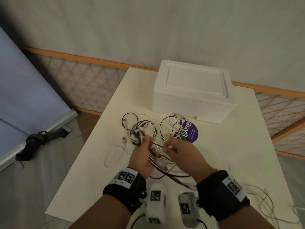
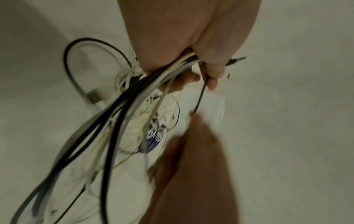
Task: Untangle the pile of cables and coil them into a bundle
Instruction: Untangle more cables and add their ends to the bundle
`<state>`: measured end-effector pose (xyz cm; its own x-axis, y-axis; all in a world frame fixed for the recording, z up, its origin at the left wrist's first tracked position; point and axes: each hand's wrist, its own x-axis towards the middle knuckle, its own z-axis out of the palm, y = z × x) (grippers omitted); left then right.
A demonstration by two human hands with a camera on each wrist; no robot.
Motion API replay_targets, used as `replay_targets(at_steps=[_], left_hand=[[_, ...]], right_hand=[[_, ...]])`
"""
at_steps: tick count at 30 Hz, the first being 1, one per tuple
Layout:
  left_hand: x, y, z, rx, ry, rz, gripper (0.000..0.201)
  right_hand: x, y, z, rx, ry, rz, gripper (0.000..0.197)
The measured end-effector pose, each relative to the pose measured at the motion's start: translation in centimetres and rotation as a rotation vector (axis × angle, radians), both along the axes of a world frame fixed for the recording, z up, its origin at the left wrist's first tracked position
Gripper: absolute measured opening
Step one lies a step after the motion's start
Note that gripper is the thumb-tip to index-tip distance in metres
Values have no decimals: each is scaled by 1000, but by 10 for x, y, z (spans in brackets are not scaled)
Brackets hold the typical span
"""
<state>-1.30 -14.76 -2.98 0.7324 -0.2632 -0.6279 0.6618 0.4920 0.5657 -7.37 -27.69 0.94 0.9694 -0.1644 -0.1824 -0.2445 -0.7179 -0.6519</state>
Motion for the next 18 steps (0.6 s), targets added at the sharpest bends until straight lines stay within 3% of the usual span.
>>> replay_targets(at_steps=[3,7,11,16,18], left_hand=[[20,20,-2,-164,78,252,36],[29,35,0,-109,-1,200,37],[28,34,7,98,-125,-3,35],[6,17,35,319,-403,-453,15],[0,7,42,330,-427,-529,26]], right_hand=[[-11,-34,6,-117,63,-18,16],[-17,-53,14,-66,111,45,13],[-12,-48,16,-144,18,42,13],[-2,-22,25,-116,-153,143,15],[2,-11,32,-48,-252,172,12]])
